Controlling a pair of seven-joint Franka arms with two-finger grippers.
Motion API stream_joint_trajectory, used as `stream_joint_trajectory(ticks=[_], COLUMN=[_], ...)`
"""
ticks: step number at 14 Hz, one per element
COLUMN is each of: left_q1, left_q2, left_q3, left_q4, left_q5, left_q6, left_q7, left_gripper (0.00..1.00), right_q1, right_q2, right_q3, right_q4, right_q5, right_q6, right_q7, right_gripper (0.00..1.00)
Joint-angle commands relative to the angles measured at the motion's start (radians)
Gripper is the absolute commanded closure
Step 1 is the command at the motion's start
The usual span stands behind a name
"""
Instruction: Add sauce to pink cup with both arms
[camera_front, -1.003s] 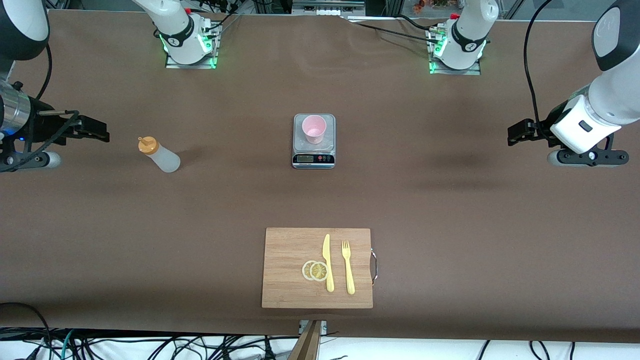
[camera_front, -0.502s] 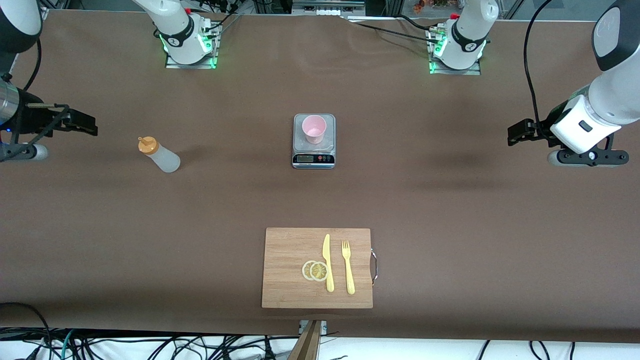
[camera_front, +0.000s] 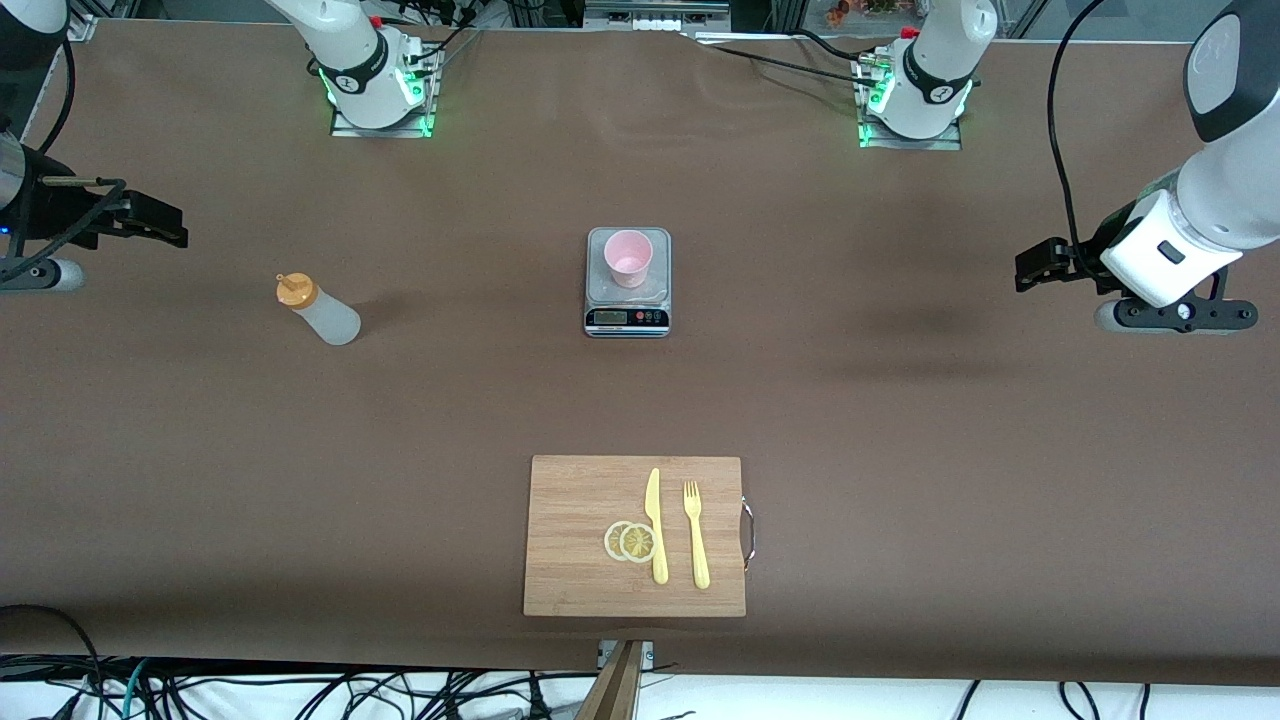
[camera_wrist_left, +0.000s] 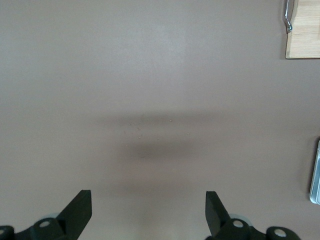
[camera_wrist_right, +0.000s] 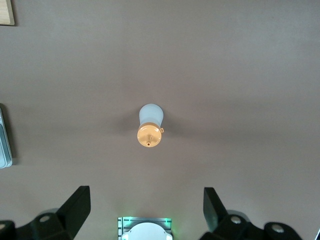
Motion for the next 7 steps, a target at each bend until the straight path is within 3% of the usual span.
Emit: stream_joint_trajectory(ticks=[1,7], left_q1=[0.009,0.009], left_q2=[0.008,0.008], left_q3=[-0.007,-0.007], left_q4=[0.023,0.023], left_q5=[0.000,0.000], left_q6=[-0.014,-0.014], left_q7=[0.020,0.020], left_gripper=[0.00,0.00], right_q1=[-0.010,-0.004], right_q2=[-0.042,-0.014], right_q3=[0.015,0.009], right_q4=[-0.044,-0.032], right_q5=[0.018,0.020], right_q6=[-0.009,-0.005], right_q7=[0.074,0.050], right_gripper=[0.00,0.00])
